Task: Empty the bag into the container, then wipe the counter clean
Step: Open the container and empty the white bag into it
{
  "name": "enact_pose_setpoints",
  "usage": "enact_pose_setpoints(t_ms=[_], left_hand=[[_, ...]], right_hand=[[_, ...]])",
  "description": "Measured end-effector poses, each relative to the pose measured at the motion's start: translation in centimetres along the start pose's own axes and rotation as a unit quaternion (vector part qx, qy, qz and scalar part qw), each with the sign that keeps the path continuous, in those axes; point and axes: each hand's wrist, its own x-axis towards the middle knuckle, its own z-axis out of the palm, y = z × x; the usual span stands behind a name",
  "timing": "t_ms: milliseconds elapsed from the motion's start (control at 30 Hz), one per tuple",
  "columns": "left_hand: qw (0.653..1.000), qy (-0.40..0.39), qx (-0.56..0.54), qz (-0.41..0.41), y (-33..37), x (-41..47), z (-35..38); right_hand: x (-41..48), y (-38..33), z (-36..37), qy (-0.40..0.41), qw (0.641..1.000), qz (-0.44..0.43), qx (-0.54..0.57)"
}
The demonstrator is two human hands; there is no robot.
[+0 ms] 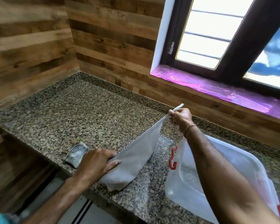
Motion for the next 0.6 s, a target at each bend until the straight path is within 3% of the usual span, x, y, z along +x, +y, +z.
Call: enact_pose_setpoints(t_ms=[167, 300, 600], left_hand=[[1.0, -0.003, 0.005, -0.019, 0.7, 0.3, 0.1], [1.0, 0.003, -0.003, -0.024, 1.5, 1.8, 0.4], [0.998, 0.032, -0.06, 0.005, 4.3, 5.5, 1.6]], right_hand=[[-0.4, 0.2, 1.2, 0.003, 0.996, 0.019, 0.084], [-3.7, 1.6, 3.7, -0.043, 0.981, 0.057, 0.179], [-12.3, 5.0, 6.7, -0.141, 0.95, 0.155, 0.231]])
